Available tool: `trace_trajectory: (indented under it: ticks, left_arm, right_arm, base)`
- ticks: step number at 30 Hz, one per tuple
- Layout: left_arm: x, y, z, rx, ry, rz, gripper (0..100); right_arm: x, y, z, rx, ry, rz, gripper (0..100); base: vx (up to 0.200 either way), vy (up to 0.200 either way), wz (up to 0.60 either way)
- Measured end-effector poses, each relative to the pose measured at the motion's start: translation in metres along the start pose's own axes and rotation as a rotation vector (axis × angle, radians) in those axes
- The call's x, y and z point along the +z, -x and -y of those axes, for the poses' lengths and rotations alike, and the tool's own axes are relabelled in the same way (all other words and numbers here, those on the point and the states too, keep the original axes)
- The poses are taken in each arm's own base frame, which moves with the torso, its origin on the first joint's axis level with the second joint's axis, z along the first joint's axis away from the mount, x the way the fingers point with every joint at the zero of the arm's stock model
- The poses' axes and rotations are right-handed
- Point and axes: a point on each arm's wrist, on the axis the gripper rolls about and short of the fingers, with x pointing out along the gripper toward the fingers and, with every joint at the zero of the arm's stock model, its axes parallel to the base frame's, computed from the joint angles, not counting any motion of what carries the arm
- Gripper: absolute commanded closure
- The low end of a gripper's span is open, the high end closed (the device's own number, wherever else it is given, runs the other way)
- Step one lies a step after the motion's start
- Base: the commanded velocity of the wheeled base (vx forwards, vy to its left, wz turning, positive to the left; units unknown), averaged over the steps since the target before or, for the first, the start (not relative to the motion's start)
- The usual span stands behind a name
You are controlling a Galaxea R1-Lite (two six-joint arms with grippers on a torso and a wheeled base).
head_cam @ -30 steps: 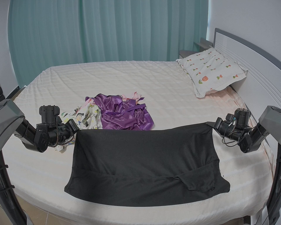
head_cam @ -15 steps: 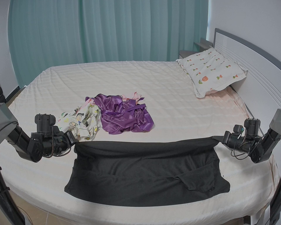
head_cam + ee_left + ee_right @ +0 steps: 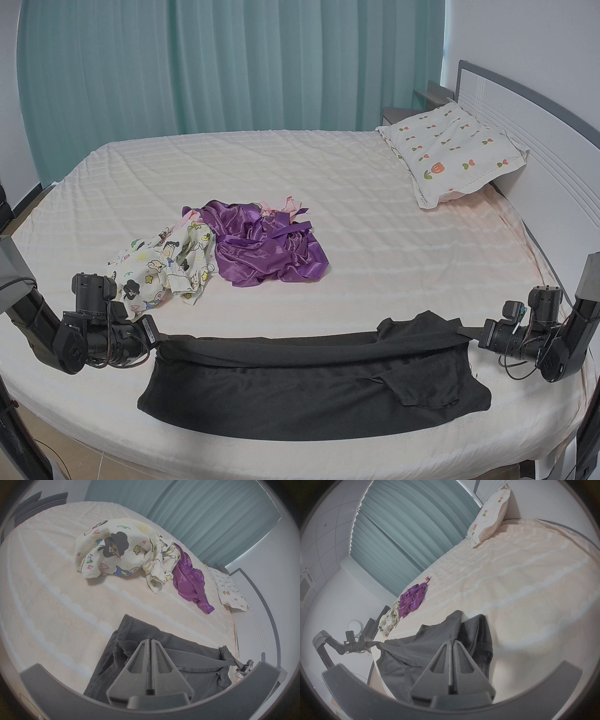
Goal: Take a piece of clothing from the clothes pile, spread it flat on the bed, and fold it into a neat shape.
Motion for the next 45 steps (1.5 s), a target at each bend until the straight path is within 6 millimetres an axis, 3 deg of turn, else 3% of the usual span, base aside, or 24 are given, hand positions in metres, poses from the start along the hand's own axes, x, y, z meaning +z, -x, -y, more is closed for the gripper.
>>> trace_trajectory:
  ticks: [4, 5, 7, 8, 16, 22, 29, 36, 43, 44, 45]
  left_arm:
    - [-0.006, 0.002, -0.003, -0.022, -0.008, 0.020, 100]
    - [-0.008, 0.003, -0.004, -0.027, -0.009, 0.024, 100]
    - [-0.013, 0.003, -0.007, -0.031, -0.010, 0.027, 100]
    - [-0.016, 0.002, -0.009, -0.026, -0.008, 0.019, 0]
    - [-0.033, -0.002, -0.020, 0.011, 0.017, -0.046, 0]
    - [-0.034, 0.003, -0.025, 0.024, 0.074, -0.044, 0]
    - [-0.022, 0.022, -0.022, -0.045, 0.300, 0.004, 0]
    - [-0.011, 0.036, -0.017, -0.101, 0.390, 0.059, 0]
    - [-0.010, 0.035, -0.017, -0.116, 0.398, 0.074, 0]
    - [-0.010, 0.034, -0.018, -0.117, 0.398, 0.076, 0]
    - [-0.010, 0.034, -0.018, -0.115, 0.400, 0.073, 0]
  right_arm:
    - [-0.012, 0.002, 0.002, 0.004, 0.005, 0.003, 100]
    - [-0.016, 0.003, 0.004, 0.002, 0.002, -0.001, 0]
    - [-0.022, 0.003, 0.005, 0.000, -0.003, -0.009, 0]
    - [-0.027, 0.003, 0.007, -0.004, -0.011, -0.023, 0]
    - [-0.041, 0.006, 0.009, -0.017, -0.043, -0.066, 0]
    - [-0.029, 0.012, 0.006, -0.008, -0.070, 0.001, 0]
    - [-0.007, 0.014, -0.003, 0.022, -0.064, 0.086, 0]
    - [-0.001, -0.001, -0.014, 0.071, -0.056, 0.088, 0]
    - [-0.009, -0.024, -0.006, 0.073, -0.070, 0.047, 0]
    - [-0.010, -0.026, -0.005, 0.072, -0.071, 0.043, 100]
    - [-0.011, -0.028, -0.004, 0.071, -0.073, 0.039, 100]
  base:
    - [0.000, 0.000, 0.00]
    - [0.000, 0.000, 0.00]
    - [0.000, 0.000, 0.00]
    - [0.000, 0.000, 0.00]
    - [0.000, 0.000, 0.00]
    - [0.000, 0.000, 0.00]
    - [0.000, 0.000, 0.00]
    - [0.000, 0.000, 0.00]
    - [0.000, 0.000, 0.00]
    - [0.000, 0.000, 0.00]
    - [0.000, 0.000, 0.00]
